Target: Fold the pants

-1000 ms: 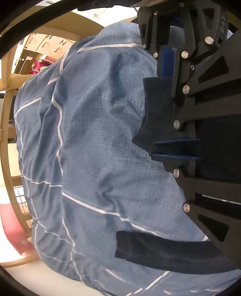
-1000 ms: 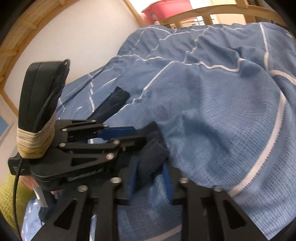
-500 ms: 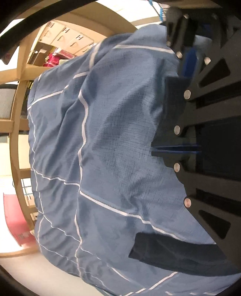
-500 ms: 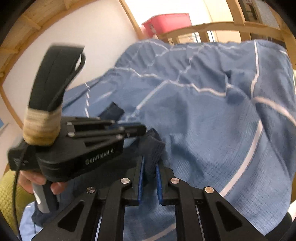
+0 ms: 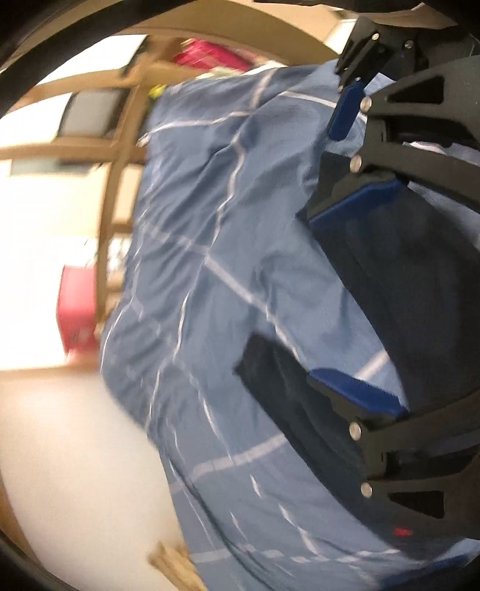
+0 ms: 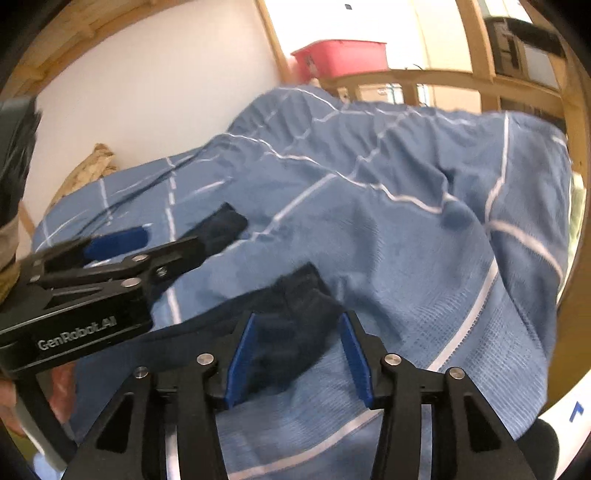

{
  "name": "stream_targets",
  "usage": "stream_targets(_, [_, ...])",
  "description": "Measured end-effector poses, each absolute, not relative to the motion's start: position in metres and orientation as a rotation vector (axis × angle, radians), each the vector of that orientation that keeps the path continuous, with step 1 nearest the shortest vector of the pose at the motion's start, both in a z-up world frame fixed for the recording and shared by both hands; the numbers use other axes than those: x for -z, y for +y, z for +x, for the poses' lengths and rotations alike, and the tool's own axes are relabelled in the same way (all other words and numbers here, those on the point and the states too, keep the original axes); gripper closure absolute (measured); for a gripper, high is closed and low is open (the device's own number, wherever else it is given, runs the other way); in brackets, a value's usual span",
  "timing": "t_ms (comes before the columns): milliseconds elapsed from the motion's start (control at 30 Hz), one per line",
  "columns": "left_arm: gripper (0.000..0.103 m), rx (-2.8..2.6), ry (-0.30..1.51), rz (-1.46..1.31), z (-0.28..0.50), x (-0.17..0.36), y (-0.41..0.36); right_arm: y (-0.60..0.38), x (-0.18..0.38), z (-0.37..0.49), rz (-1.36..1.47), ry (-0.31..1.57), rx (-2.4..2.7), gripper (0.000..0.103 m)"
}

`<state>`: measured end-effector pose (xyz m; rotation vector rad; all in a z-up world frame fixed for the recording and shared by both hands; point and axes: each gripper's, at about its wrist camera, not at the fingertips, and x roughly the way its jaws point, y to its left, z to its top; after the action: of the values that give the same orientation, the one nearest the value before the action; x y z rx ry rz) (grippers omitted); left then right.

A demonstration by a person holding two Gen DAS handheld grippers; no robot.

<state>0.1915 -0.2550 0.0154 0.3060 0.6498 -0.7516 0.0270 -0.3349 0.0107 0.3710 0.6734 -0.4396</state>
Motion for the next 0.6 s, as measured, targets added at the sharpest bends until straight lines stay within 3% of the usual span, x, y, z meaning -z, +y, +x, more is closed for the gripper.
stream_targets(67, [0.012, 0.681, 0.647, 0.276, 0.187, -0.017, -0.234, -0.323, -0.018, 0.024, 0.349, 0.662, 0.410, 0.052])
stream_targets(233, [0.013, 0.559, 0.691, 0.199, 0.169, -0.015, -0.177, -0.291, -0.029, 0.023, 0.321, 0.656, 0.327, 0.044])
stream_targets(600, [0.009, 0.245, 0.687, -0.024, 0.124, -0.017, -0.024, -0.234, -0.037, 0.019, 0.296, 0.622, 0.210, 0.043])
